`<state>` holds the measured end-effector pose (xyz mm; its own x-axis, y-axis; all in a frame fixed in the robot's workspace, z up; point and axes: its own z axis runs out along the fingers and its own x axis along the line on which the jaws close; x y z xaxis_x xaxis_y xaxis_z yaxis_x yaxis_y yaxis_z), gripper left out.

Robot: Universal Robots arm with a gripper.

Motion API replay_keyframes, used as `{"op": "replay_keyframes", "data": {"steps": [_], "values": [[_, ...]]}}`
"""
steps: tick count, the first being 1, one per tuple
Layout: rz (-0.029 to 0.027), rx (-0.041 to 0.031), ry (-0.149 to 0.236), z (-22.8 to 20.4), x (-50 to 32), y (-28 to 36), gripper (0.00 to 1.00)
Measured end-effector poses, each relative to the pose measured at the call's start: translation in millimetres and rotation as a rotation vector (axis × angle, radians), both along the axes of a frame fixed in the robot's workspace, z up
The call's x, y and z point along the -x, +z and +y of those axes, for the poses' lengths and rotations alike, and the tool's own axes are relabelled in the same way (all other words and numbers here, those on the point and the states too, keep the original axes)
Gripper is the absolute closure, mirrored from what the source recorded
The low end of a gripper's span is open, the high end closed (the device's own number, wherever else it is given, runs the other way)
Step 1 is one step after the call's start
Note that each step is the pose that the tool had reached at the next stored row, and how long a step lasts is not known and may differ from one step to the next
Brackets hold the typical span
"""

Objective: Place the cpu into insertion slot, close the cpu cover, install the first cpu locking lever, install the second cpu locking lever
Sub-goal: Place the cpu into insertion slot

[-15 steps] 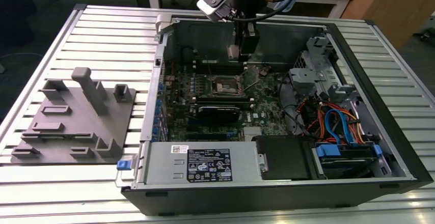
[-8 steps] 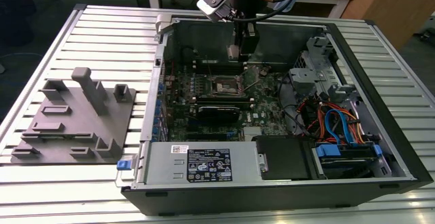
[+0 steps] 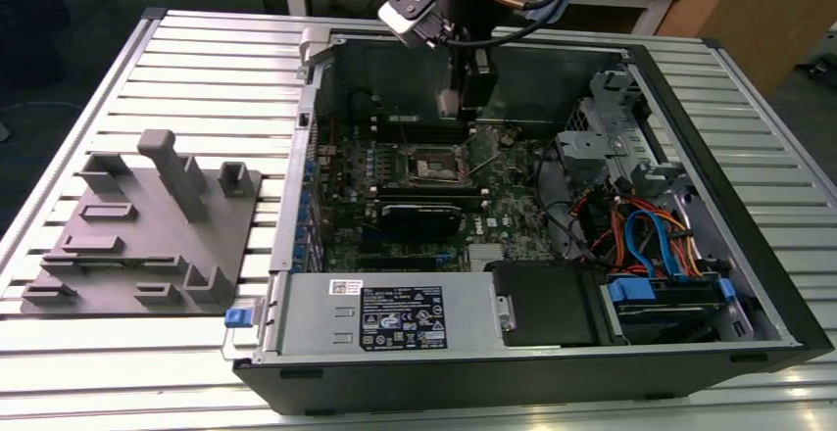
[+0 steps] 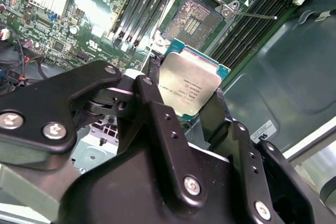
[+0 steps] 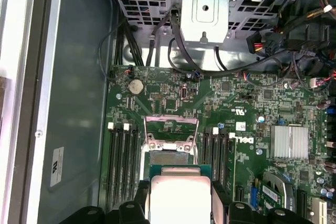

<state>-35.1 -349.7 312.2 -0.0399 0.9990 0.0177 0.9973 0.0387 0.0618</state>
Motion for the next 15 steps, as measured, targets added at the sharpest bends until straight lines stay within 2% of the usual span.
{"op": "replay_keyframes", "data": {"steps": [6,15], "values": [[0.0,0.0001,0.0,0.0,0.8,-7.4,0.46],[0.0001,0.0001,0.0,0.0,0.8,-8.1,0.46]]}}
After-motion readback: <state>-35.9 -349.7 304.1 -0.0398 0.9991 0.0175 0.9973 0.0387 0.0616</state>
